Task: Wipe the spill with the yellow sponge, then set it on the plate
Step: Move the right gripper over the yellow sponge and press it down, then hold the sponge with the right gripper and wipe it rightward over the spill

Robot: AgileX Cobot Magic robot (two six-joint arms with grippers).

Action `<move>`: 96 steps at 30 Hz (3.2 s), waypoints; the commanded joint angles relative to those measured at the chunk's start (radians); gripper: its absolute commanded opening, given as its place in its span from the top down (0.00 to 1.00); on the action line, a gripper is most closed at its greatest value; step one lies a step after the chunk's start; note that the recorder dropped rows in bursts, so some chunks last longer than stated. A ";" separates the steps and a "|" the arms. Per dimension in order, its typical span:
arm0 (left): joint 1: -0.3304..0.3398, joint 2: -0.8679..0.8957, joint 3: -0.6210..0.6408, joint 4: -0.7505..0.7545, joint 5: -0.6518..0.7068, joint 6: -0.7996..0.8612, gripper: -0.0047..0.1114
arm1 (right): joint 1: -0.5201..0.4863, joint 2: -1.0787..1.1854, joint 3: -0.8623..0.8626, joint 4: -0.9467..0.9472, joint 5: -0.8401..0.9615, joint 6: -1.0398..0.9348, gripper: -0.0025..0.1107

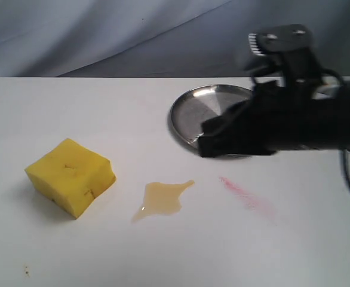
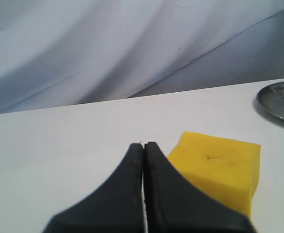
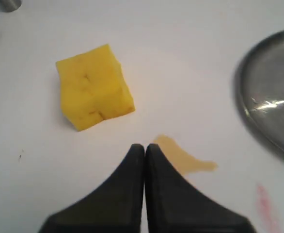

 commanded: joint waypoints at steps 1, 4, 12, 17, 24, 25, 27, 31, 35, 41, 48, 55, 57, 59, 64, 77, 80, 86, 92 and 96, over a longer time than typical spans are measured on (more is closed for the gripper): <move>-0.001 -0.003 0.000 0.001 -0.007 0.000 0.96 | 0.080 0.281 -0.259 -0.036 0.068 -0.014 0.98; -0.001 -0.003 0.000 0.001 -0.007 0.000 0.96 | 0.116 0.444 -0.442 -0.082 0.174 -0.018 0.98; -0.001 -0.003 0.000 0.001 -0.007 0.000 0.96 | 0.163 0.767 -0.860 -0.108 0.322 0.023 0.54; -0.001 -0.003 0.000 0.001 -0.007 0.000 0.96 | 0.163 0.910 -1.014 -0.164 0.314 0.099 0.26; -0.001 -0.003 0.000 0.001 -0.007 0.000 0.96 | 0.163 1.155 -1.212 -0.364 0.368 0.246 0.26; -0.001 -0.003 0.000 0.001 -0.007 0.000 0.96 | 0.163 1.172 -1.230 -0.364 0.408 0.248 0.26; -0.001 -0.003 0.000 0.001 -0.007 0.000 0.96 | 0.165 1.201 -1.254 -0.364 0.487 0.248 0.31; -0.001 -0.003 0.000 0.001 -0.007 0.000 0.96 | 0.163 1.206 -1.259 -0.371 0.574 0.276 0.87; -0.001 -0.003 0.000 0.001 -0.007 0.000 0.96 | 0.161 1.187 -1.274 -0.380 0.592 0.327 0.98; -0.001 -0.003 0.000 0.001 -0.007 0.000 0.96 | 0.171 1.085 -1.266 -0.391 0.619 0.362 0.98; -0.001 -0.003 0.000 0.001 -0.007 0.000 0.96 | 0.169 0.926 -1.055 -0.400 0.563 0.348 0.98; -0.001 -0.003 0.000 0.001 -0.007 0.000 0.96 | 0.169 0.704 -0.698 -0.472 0.429 0.377 0.98; -0.001 -0.003 0.000 0.001 -0.007 0.000 0.96 | 0.168 0.644 -0.609 -0.522 0.401 0.405 0.98; -0.001 -0.003 0.000 0.001 -0.007 0.000 0.96 | 0.158 0.588 -0.529 -0.570 0.380 0.445 0.98; -0.001 -0.003 0.000 0.001 -0.007 0.000 0.96 | 0.098 0.486 -0.373 -0.574 0.380 0.468 0.98; -0.001 -0.003 0.000 0.001 -0.007 0.000 0.96 | 0.042 0.515 -0.250 -0.517 0.277 0.468 0.98; -0.001 -0.003 0.000 0.001 -0.007 0.000 0.96 | 0.042 0.564 -0.274 -0.497 0.258 0.468 0.98; -0.001 -0.003 0.000 0.001 -0.007 0.000 0.96 | 0.042 0.715 -0.434 -0.471 0.331 0.468 0.98; -0.001 -0.003 0.000 0.001 -0.007 0.000 0.96 | 0.042 0.848 -0.651 -0.435 0.404 0.468 0.98; -0.001 -0.003 0.000 0.001 -0.007 0.000 0.96 | 0.042 0.935 -0.806 -0.433 0.471 0.483 0.98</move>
